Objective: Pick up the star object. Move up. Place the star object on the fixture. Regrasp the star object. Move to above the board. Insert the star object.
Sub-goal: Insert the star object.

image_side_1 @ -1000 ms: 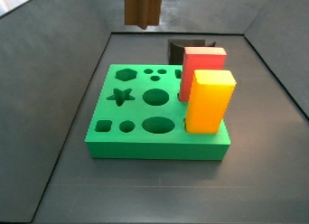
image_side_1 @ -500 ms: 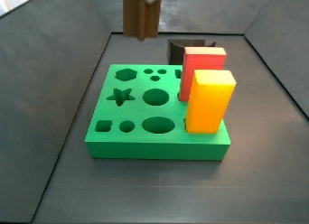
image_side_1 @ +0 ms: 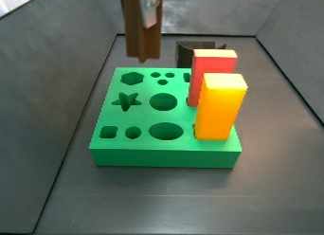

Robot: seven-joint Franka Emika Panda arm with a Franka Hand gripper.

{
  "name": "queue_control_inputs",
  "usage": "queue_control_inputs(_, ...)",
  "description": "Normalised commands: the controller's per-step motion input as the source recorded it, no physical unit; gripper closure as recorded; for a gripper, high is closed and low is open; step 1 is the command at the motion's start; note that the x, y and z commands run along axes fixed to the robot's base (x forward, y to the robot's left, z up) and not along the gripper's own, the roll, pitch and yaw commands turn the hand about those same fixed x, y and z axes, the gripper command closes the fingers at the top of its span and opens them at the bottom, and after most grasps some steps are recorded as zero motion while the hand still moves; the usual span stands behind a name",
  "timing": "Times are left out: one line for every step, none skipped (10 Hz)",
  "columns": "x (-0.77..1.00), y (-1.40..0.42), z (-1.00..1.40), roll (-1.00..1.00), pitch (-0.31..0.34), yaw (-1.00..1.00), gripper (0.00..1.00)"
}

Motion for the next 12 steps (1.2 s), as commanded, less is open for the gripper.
queue_control_inputs(-0.28, 0.12, -0.34, 0.01, -0.207, -0.49, 1.0)
queue_control_inputs(-0.22, 0.04, -0.31, 0.0, -0.197, -0.3, 1.0)
queue_control_inputs(-0.2, 0.0, -0.37, 0.0, -0.221, -0.01, 1.0)
queue_control_inputs(-0.17, -0.01, -0.39, 0.0, -0.236, -0.02, 1.0)
queue_control_inputs(-0.06, -0.03, -0.39, 0.0, -0.22, 0.0, 1.0)
queue_control_inputs(0.0, -0.04, -0.3, 0.05, -0.101, 0.1, 1.0)
queue_control_inputs(0.0, -0.06, -0.35, 0.06, -0.126, 0.12, 1.0)
queue_control_inputs(0.0, -0.09, -0.33, 0.06, -0.134, 0.03, 1.0)
queue_control_inputs(-0.01, -0.06, -0.11, 0.0, -0.101, 0.0, 1.0)
queue_control_inputs(0.0, 0.0, -0.4, 0.16, -0.101, 0.02, 1.0)
queue_control_inputs(0.0, 0.0, -0.43, 0.2, -0.1, 0.08, 1.0)
queue_control_inputs(0.0, 0.0, -0.47, 0.2, -0.106, 0.05, 1.0)
